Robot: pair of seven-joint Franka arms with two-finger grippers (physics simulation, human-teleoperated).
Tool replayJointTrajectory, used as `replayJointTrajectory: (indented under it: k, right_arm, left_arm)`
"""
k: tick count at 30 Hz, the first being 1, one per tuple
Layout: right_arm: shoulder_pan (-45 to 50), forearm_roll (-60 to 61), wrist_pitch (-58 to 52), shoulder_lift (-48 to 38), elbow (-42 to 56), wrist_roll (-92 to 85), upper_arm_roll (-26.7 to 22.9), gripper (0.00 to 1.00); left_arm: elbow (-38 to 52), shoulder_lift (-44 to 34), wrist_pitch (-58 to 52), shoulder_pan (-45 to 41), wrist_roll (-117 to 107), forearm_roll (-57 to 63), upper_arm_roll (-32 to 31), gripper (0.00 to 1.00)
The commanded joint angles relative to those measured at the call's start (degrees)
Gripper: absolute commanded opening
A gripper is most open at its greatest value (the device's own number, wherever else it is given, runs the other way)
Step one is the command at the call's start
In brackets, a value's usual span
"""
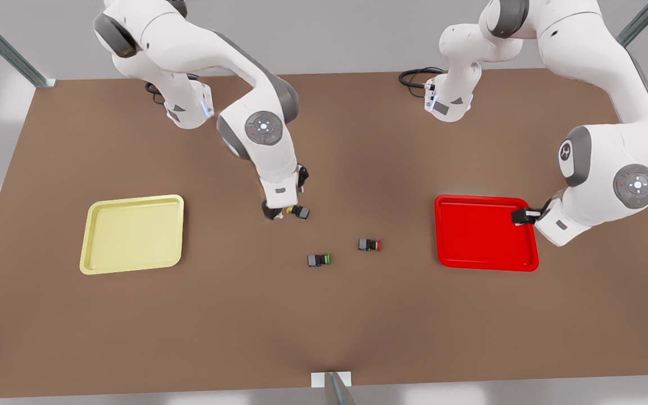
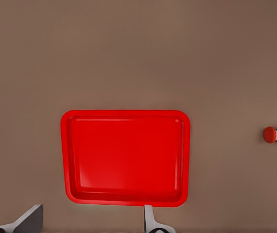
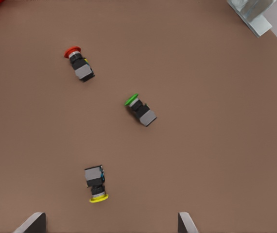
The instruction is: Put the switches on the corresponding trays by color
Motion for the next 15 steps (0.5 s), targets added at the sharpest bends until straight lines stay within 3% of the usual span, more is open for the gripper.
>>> replayJointTrajectory:
  k: [1,5,15]
  right_arm:
    - [0.4,0.0,0.5,0.2,0.0,0.0,0.0,1.00]
    - [2.6,-0.3,4.2,4.2,-0.2,-9.1,0.1,1.00]
    - [6.5,-0.7,7.4,9.8,-1.7,-2.8,-0.4,1.00]
  left_arm:
    - [0.0,0.0,0.0,0.0,0.0,0.0,0.0,1.00]
    - [0.2,0.7,0.2,0.0,0.0,0.0,0.5,1.00]
    - [0.1,1.7,0.1,0.0,0.0,-0.1,0.5,1.00]
